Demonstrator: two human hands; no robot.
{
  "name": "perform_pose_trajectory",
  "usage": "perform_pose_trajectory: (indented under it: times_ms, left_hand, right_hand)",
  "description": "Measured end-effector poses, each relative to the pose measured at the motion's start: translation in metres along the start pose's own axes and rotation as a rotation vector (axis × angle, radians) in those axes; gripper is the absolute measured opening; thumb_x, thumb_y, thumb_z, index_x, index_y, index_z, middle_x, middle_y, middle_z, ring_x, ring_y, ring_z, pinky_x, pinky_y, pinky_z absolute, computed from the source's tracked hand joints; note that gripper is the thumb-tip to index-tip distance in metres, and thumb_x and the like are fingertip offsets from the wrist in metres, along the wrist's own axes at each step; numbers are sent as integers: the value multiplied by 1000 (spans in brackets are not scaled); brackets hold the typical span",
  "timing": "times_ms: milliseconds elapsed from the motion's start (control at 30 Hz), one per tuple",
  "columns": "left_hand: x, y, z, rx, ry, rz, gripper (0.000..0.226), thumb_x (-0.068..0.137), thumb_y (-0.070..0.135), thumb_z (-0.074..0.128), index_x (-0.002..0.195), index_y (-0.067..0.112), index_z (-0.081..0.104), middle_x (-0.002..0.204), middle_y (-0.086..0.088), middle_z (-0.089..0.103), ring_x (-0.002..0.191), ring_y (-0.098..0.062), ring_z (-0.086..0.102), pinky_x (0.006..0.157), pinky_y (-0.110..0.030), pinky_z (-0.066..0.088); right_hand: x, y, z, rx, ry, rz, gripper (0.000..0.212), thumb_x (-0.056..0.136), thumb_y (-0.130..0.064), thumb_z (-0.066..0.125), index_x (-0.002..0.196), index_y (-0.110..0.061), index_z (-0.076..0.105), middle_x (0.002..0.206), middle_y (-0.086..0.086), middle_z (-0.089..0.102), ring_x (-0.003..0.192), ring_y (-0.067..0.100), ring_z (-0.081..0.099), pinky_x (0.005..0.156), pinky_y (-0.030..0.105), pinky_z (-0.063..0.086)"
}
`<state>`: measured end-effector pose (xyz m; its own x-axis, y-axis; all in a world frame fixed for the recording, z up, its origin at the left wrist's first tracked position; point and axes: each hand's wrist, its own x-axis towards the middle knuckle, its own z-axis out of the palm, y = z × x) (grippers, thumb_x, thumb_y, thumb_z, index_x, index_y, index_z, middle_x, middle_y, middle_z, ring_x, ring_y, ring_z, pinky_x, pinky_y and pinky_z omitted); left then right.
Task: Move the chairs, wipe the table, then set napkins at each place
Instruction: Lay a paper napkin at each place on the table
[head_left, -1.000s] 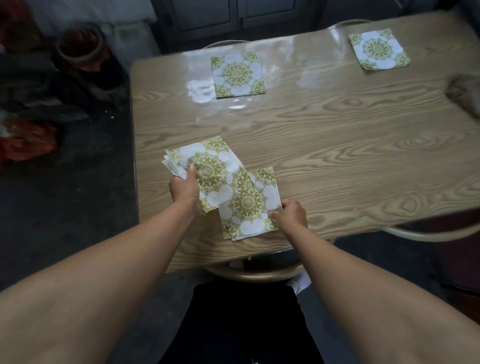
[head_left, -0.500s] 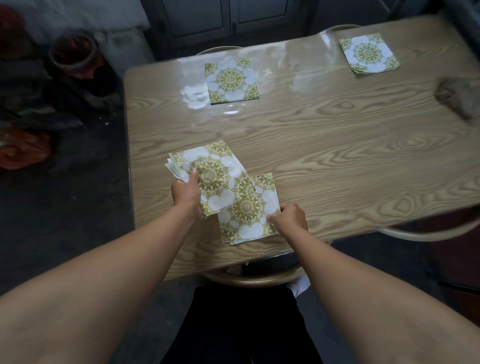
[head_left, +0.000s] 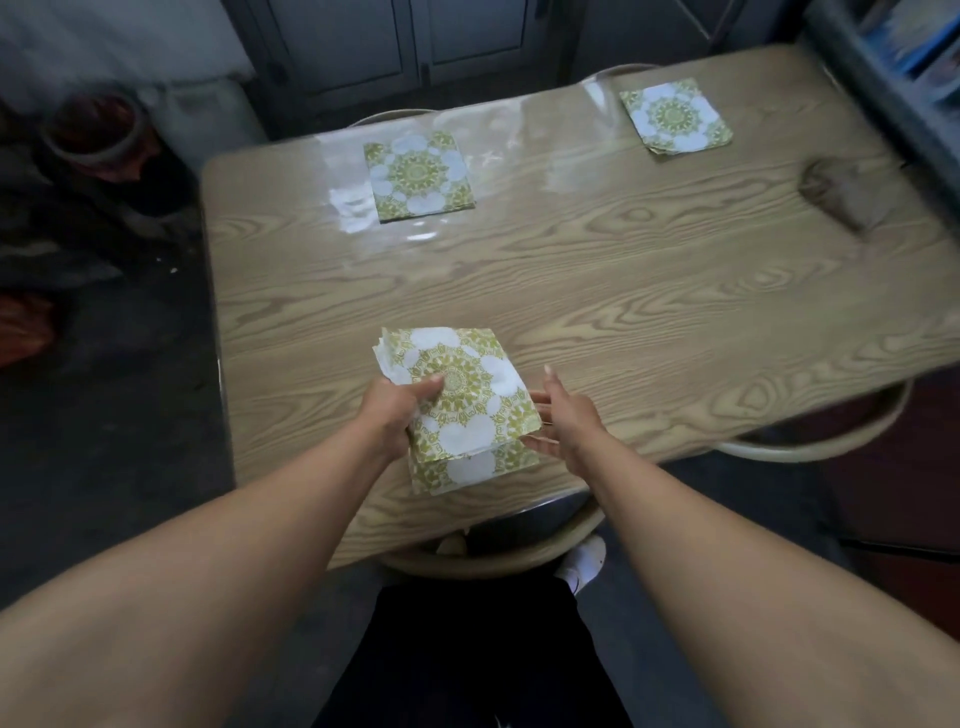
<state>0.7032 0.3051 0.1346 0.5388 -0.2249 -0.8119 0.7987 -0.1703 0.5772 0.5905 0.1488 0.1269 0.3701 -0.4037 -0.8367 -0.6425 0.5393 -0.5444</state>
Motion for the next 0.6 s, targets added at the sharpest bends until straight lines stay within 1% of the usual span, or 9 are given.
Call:
perform_pose_trajectory:
  times_ms: [100, 167, 233, 267, 333, 400, 467, 533, 600]
  left_hand:
    - [1, -3, 7, 96, -8, -24, 41, 70, 6, 80, 108, -1, 65, 101, -15, 74, 88, -33, 72, 82, -53, 57]
    - [4, -5, 9, 142, -30, -30, 52, 63, 14, 85, 109, -1, 65, 101, -15, 74, 92, -35, 71, 84, -53, 57]
    - [9, -6, 10, 198, -47, -33, 65, 54, 22, 88, 109, -3, 64, 109, -17, 71, 99, -37, 68, 88, -54, 55]
    - [8, -7, 13, 201, -50, -34, 58, 59, 22, 86, 107, -3, 64, 110, -18, 70, 102, -38, 67, 91, -56, 53]
    - [5, -6, 22, 198, -57, -53, 31, 76, 14, 76, 101, -1, 64, 108, -18, 69, 105, -37, 65, 96, -56, 50]
    - [1, -6, 33, 207, -57, -65, 15, 84, 11, 69, 96, 1, 65, 109, -17, 68, 105, -34, 63, 99, -54, 48]
    - [1, -7, 45, 233, -64, -68, 19, 86, 9, 66, 102, -2, 64, 107, -15, 67, 105, -33, 61, 100, -50, 48]
    - [1, -8, 56, 252, -71, -67, 33, 86, 6, 66, 116, -6, 58, 105, -13, 65, 100, -29, 61, 96, -44, 50]
    - [0, -8, 68, 264, -66, -57, 47, 82, 7, 70, 124, -5, 53, 114, -14, 63, 103, -29, 60, 93, -43, 50]
  right_hand:
    - [-1, 3, -7, -26, 10, -77, 35, 83, -40, 73, 100, -10, 66, 100, 5, 69, 89, 19, 64, 77, 36, 53]
    - [-4, 4, -12, -67, 34, -138, 23, 79, -26, 79, 91, -13, 64, 96, 2, 68, 87, 16, 61, 71, 30, 49]
    - [-3, 5, -17, -78, 84, -175, 18, 79, -16, 79, 88, -12, 64, 94, 4, 68, 81, 15, 62, 67, 25, 47]
    - [-3, 5, -21, -80, 119, -186, 17, 79, -14, 79, 89, -10, 65, 93, 5, 69, 76, 14, 62, 64, 23, 46]
    - [-3, 4, -28, -81, 182, -204, 14, 80, -13, 78, 88, -9, 67, 90, 7, 70, 70, 13, 60, 58, 21, 45]
    - [-2, 3, -37, -58, 221, -208, 13, 80, -13, 78, 84, -10, 66, 90, 7, 71, 71, 14, 61, 58, 21, 46]
    - [-2, 1, -50, -33, 223, -208, 15, 79, -11, 79, 85, -11, 64, 90, 6, 70, 75, 16, 63, 60, 21, 48]
    - [-2, -1, -63, 3, 189, -183, 20, 76, -7, 80, 86, -10, 63, 91, 8, 70, 74, 16, 63, 61, 22, 51]
    - [-2, -4, -77, 43, 132, -142, 25, 75, -4, 81, 92, -7, 64, 90, 9, 70, 68, 14, 63, 56, 20, 50]
